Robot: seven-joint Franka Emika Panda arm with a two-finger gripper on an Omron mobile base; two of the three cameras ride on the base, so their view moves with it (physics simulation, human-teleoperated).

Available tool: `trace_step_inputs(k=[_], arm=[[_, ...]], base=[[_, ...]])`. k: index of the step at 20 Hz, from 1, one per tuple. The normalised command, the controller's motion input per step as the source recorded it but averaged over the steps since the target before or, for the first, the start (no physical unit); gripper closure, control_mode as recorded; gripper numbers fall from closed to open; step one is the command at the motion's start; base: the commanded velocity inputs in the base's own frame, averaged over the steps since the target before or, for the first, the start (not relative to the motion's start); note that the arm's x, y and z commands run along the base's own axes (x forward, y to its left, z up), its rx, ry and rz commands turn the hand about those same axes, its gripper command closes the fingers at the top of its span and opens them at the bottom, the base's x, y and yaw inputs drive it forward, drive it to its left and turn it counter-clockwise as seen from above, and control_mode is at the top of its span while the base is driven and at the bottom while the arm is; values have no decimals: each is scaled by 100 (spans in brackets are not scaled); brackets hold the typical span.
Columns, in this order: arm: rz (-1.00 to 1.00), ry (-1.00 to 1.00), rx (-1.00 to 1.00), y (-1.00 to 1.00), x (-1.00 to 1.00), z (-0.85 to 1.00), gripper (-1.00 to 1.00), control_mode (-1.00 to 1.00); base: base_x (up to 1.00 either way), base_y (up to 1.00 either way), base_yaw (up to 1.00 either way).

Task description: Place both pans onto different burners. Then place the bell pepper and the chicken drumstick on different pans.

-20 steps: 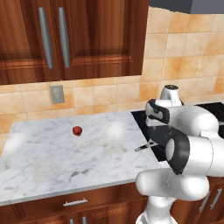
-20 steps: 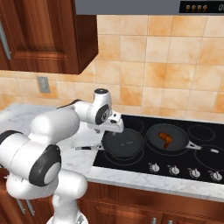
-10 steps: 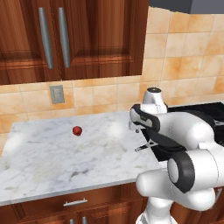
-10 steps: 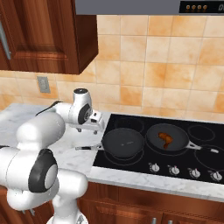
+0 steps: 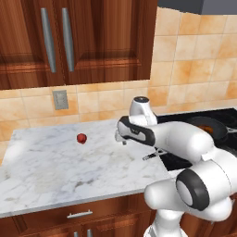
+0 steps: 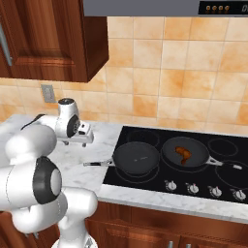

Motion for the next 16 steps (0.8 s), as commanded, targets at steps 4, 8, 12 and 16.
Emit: trace_step_inputs(k=[4,8,12,16], arm=[[8,0,1,72,6,0,-100,-100],[5,1,0,79,12,0,-100,-100],[5,2,1,71,9,3,-100,-100],[4,3,0,47,19,7,-100,-100]], base=[[0,0,0],[0,0,0],[0,0,0],[0,0,0]])
